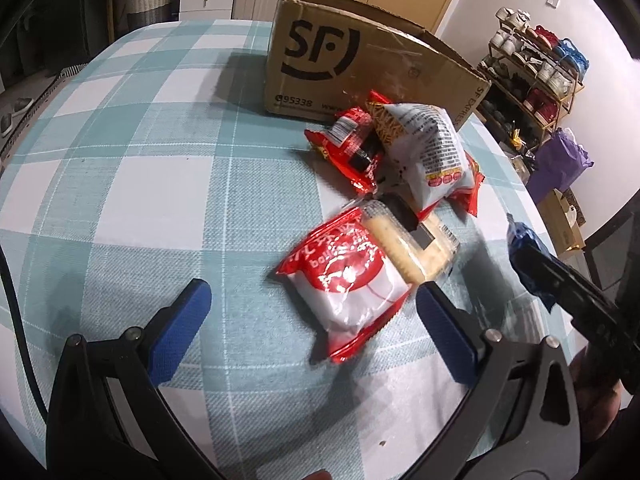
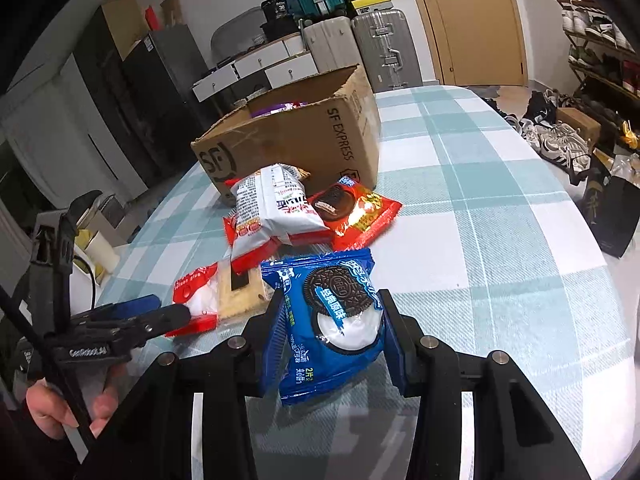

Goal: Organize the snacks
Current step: 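Lower the left gripper onto the red-white balloon bag and close it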

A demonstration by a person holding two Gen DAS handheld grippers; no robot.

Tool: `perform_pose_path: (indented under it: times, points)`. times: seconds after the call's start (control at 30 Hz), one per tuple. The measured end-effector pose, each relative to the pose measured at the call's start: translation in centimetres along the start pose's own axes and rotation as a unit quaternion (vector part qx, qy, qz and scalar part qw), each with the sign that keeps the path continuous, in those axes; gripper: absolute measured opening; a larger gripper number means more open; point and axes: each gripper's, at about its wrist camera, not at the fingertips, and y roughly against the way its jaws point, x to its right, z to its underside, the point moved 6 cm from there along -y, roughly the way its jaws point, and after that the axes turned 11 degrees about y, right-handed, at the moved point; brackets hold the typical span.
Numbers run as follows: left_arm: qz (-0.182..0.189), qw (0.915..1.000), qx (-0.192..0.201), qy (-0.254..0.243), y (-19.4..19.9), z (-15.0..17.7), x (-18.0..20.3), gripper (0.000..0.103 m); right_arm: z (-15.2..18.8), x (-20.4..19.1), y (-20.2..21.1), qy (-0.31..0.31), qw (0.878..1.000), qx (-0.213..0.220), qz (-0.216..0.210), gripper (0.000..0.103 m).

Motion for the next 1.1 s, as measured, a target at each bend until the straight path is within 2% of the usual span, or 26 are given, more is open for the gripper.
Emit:
perform_pose_path:
  times: [0.13, 0.47, 0.57, 0.67, 0.7, 0.73, 0.8, 0.83, 0.9, 1.1]
  points:
    - [0.003, 1.0000, 0.004, 0.007, -0.6, -0.6, 0.4, 0.102, 0.3, 0.2, 0.6, -0.006, 1.000, 0.003, 0.003, 0.043]
    - [-0.045, 0.9988, 0.015, -0.009, -1.4, -1.1, 0.6, 0.102, 0.9, 0.5, 0.7, -0.015, 1.000, 0.001, 0.002, 0.043]
    - [-0.043, 0.9988, 0.019, -0.015, -1.2, -0.9, 0.2, 0.102, 1.0, 0.5, 0.6, -0.017, 1.000, 0.001, 0.001, 0.043]
    - [-0.042, 0.9987, 0.017, -0.022, -1.0, -0.9, -0.2, 0.097, 1.1, 0.6, 0.4, -0.019, 1.000, 0.000, 0.000, 0.043]
    - [-0.040, 0.9988, 0.016, -0.023, -0.9, -0.9, -0.3, 0.093, 1.1, 0.6, 0.4, -0.021, 1.000, 0.000, 0.000, 0.043]
    - [-0.038, 0.9988, 0.019, -0.024, -0.6, -0.8, -0.4, 0.083, 1.1, 0.7, 0.4, -0.021, 1.000, 0.000, -0.001, 0.043]
    - [-0.031, 0.9989, 0.022, -0.027, -0.2, -0.9, -0.7, 0.073, 1.2, 0.7, 0.3, -0.022, 1.000, 0.000, -0.001, 0.043]
    - [-0.034, 0.9986, 0.022, -0.033, -0.2, -0.8, -0.8, 0.063, 1.2, 0.7, 0.3, -0.023, 1.000, 0.000, -0.001, 0.043]
    - [-0.035, 0.9982, 0.023, -0.042, 0.0, -0.9, -1.0, 0.051, 1.2, 0.8, 0.2, -0.025, 1.000, -0.001, -0.001, 0.043]
    - [-0.010, 0.9989, 0.017, -0.041, 0.5, -1.1, -1.5, 0.040, 1.3, 0.8, 0.2, -0.027, 1.000, -0.001, -0.003, 0.043]
